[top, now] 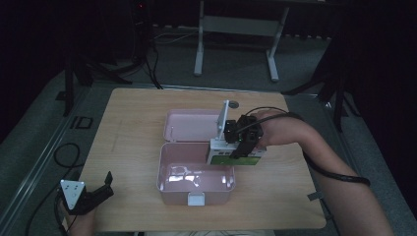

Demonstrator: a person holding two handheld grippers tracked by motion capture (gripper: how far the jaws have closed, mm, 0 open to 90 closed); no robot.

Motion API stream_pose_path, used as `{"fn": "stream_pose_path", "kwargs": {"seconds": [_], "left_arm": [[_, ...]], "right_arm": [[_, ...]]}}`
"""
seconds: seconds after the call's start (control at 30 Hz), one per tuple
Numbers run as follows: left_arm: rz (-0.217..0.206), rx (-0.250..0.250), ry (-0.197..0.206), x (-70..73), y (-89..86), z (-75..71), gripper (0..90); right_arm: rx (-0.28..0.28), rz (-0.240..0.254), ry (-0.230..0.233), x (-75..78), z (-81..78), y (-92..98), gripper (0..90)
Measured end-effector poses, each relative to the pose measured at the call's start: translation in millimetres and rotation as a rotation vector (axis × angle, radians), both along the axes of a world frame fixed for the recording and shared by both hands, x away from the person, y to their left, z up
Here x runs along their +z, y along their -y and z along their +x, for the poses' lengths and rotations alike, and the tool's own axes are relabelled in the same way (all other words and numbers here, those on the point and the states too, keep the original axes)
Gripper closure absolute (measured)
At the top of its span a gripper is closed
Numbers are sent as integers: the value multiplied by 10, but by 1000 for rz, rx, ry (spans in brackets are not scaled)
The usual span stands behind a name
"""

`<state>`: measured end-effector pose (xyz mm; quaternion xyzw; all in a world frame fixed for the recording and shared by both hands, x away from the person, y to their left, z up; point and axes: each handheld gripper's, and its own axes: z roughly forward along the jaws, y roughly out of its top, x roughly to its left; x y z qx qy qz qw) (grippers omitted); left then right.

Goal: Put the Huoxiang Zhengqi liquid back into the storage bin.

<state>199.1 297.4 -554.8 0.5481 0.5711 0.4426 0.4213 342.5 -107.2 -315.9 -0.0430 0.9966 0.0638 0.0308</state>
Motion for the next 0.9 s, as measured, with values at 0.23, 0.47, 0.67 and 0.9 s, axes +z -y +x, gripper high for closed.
{"fn": "stream_pose_path", "kwargs": {"seconds": [0.23,0.47,0.67,0.9], "left_arm": [[-4,0,3,4,-7,-5,2],[-3,-2,5,8,-5,-2,2],[-5,-2,6,7,-9,-1,2],[-8,4,11,7,-9,0,2]], "right_arm": [[34,14,-10,-9,-89,-260,621],[52,25,-21,-74,-148,-499,621],[66,19,-46,-223,-168,-649,621],[42,-17,-66,-508,-137,-774,621]]}}
